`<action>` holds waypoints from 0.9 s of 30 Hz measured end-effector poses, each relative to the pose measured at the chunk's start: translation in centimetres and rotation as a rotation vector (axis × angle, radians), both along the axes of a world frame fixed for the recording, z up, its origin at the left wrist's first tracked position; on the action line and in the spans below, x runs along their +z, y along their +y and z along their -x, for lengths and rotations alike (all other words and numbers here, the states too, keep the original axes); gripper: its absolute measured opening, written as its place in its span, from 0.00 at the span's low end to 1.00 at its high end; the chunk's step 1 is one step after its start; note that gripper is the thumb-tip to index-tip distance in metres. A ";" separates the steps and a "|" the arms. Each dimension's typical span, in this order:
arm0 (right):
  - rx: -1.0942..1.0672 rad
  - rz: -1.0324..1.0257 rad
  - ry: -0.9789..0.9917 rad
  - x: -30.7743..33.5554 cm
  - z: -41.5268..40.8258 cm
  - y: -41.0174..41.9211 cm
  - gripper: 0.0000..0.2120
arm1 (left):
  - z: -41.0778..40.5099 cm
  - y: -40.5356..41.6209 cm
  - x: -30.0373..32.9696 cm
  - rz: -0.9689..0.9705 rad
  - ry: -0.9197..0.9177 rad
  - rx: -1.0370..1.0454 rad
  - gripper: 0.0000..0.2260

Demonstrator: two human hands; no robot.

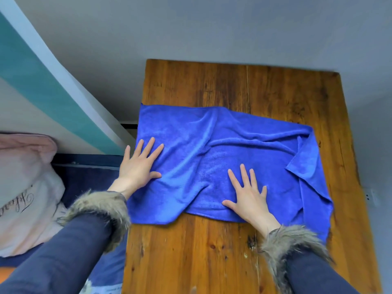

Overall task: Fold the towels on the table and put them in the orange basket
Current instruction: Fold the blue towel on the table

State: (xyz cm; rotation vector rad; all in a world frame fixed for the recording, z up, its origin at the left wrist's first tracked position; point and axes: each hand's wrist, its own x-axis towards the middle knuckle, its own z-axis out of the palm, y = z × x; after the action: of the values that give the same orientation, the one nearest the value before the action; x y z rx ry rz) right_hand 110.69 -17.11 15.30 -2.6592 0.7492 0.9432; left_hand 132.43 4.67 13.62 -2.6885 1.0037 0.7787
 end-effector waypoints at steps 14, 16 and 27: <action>0.028 -0.028 0.027 0.3 1.9 -0.4 0.48 | 10.3 0.9 -0.9 0.147 0.116 0.056 0.47; 0.006 -0.039 0.021 0.2 2.2 -0.2 0.48 | 10.1 0.8 -0.5 0.107 0.137 0.046 0.50; -0.043 -0.106 -0.106 0.3 4.7 -0.8 0.34 | 13.0 -0.9 1.3 0.090 0.177 0.149 0.36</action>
State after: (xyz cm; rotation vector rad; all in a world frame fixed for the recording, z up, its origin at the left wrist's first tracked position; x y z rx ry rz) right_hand 105.97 -17.94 15.61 -2.5676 0.7090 0.8010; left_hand 119.47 3.75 14.95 -2.8378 0.9022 1.0391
